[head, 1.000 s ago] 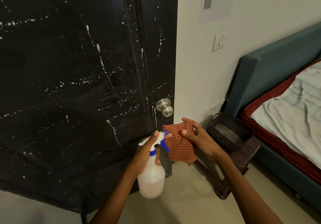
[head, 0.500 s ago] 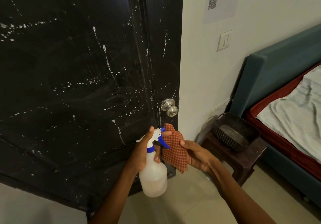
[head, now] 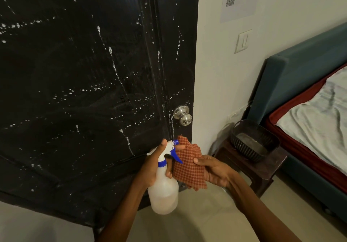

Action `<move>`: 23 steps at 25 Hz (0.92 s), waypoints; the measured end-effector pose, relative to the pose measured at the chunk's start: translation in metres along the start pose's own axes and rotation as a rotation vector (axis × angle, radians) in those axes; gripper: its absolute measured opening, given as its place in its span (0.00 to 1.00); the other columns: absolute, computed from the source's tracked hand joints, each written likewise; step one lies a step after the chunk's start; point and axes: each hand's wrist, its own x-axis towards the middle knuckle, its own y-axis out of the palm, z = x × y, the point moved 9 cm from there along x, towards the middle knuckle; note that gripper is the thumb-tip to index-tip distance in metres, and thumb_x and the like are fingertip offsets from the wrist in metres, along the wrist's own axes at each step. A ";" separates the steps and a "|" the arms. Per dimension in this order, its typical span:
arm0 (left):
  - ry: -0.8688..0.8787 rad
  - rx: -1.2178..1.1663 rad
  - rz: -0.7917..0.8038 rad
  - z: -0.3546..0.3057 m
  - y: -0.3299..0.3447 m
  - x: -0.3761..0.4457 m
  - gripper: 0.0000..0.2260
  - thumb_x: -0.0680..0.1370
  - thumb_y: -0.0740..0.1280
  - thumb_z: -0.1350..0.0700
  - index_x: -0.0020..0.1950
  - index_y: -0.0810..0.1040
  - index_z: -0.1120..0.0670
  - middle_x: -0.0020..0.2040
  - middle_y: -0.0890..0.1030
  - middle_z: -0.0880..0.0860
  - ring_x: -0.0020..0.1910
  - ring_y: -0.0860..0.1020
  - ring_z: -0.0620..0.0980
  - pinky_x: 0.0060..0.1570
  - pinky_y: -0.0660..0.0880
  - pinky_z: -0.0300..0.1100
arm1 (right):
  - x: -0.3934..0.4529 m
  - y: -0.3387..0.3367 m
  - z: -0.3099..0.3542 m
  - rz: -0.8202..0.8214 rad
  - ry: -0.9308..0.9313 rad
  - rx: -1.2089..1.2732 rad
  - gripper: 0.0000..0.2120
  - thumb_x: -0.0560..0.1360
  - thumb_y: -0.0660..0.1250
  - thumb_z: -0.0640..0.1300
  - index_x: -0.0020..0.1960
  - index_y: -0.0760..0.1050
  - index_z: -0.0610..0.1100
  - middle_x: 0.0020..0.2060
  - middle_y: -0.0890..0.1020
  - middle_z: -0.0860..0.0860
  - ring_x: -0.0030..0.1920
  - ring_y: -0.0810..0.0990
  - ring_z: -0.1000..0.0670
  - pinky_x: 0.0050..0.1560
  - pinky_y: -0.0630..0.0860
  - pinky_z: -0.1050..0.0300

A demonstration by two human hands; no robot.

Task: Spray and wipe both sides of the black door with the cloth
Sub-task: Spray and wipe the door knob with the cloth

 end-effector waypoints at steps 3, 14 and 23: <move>0.010 -0.041 -0.031 0.007 -0.001 0.007 0.38 0.68 0.64 0.26 0.68 0.77 0.51 0.57 0.82 0.57 0.66 0.66 0.74 0.66 0.63 0.68 | -0.001 -0.014 0.012 -0.063 -0.111 0.028 0.20 0.72 0.73 0.39 0.63 0.79 0.38 0.64 0.81 0.38 0.65 0.80 0.37 0.68 0.75 0.39; -0.153 -0.303 -0.217 0.033 0.070 0.023 0.29 0.69 0.66 0.33 0.56 0.80 0.56 0.45 0.85 0.56 0.46 0.84 0.56 0.45 0.79 0.48 | -0.050 0.003 0.111 -0.474 -1.291 -1.555 0.23 0.84 0.59 0.55 0.75 0.69 0.46 0.68 0.78 0.44 0.69 0.76 0.45 0.67 0.76 0.46; -0.157 -0.356 -0.236 0.058 0.087 0.025 0.51 0.54 0.72 0.24 0.48 0.73 0.71 0.27 0.75 0.57 0.23 0.74 0.52 0.27 0.74 0.41 | -0.042 -0.037 0.093 -0.106 -1.354 -1.631 0.15 0.77 0.69 0.50 0.63 0.81 0.49 0.72 0.76 0.47 0.70 0.76 0.47 0.65 0.79 0.51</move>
